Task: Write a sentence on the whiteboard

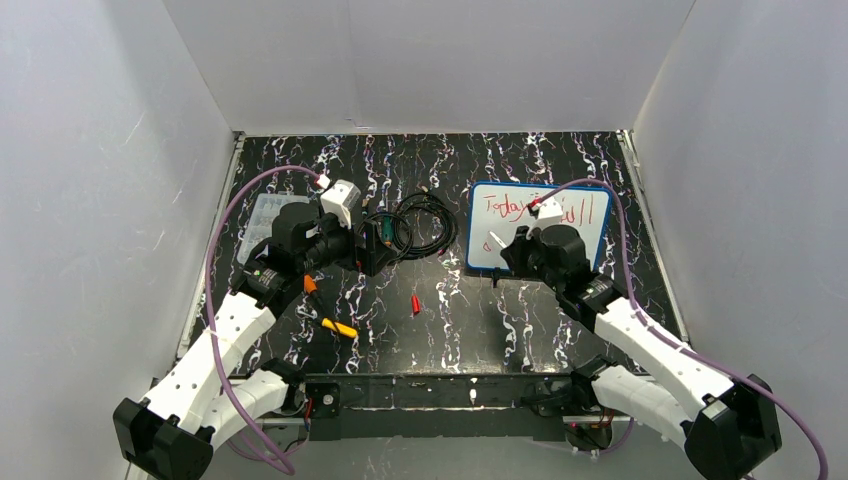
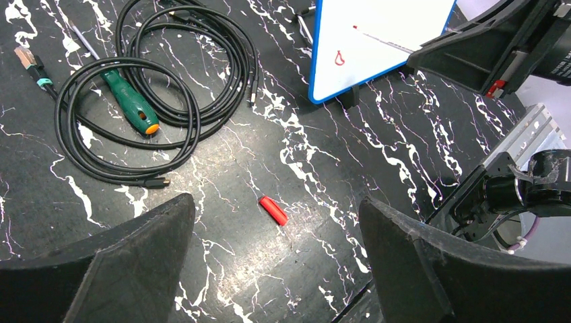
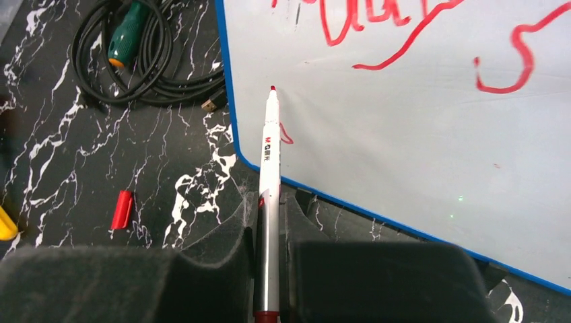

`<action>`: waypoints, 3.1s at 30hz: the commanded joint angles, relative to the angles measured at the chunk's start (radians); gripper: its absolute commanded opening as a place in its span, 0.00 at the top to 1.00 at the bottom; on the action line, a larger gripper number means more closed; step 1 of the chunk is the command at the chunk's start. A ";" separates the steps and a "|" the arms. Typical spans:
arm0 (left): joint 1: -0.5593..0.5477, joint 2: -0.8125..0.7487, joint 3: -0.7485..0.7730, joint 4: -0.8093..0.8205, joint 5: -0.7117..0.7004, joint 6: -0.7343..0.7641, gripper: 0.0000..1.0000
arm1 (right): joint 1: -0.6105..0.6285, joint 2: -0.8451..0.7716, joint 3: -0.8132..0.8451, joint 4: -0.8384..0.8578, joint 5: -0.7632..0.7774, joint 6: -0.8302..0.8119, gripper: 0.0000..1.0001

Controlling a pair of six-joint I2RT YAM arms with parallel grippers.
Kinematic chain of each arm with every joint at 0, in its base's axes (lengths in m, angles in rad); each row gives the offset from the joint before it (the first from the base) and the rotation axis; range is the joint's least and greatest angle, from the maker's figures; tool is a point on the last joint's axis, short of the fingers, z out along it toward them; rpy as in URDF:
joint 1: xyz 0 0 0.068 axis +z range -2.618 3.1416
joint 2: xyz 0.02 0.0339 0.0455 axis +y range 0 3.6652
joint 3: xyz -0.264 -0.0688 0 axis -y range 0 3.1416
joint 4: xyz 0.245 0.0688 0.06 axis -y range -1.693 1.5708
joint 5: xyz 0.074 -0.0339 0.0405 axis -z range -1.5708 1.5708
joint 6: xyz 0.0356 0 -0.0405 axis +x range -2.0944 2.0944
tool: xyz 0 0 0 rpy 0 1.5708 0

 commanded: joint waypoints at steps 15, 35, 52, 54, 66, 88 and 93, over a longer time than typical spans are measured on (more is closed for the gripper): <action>0.002 0.007 -0.009 0.010 0.015 0.003 0.10 | -0.001 -0.006 -0.013 0.010 0.145 0.010 0.99; 0.002 0.009 -0.009 0.011 0.016 0.003 0.10 | -0.001 0.046 -0.014 -0.003 0.075 -0.021 0.99; 0.002 0.003 -0.009 0.011 0.019 0.000 0.10 | -0.001 0.030 -0.075 -0.088 0.045 0.015 0.99; 0.003 0.002 -0.009 0.011 0.020 0.000 0.10 | 0.000 0.030 -0.078 -0.087 0.034 0.017 0.99; 0.002 0.000 -0.009 0.013 0.020 0.000 0.10 | 0.008 0.059 -0.079 0.028 -0.039 0.046 0.99; 0.002 0.004 -0.009 0.011 0.018 0.000 0.10 | 0.009 -0.006 -0.047 0.042 0.060 0.043 0.99; 0.003 0.005 -0.009 0.010 0.017 0.001 0.10 | 0.009 0.013 -0.043 0.037 0.068 0.041 0.99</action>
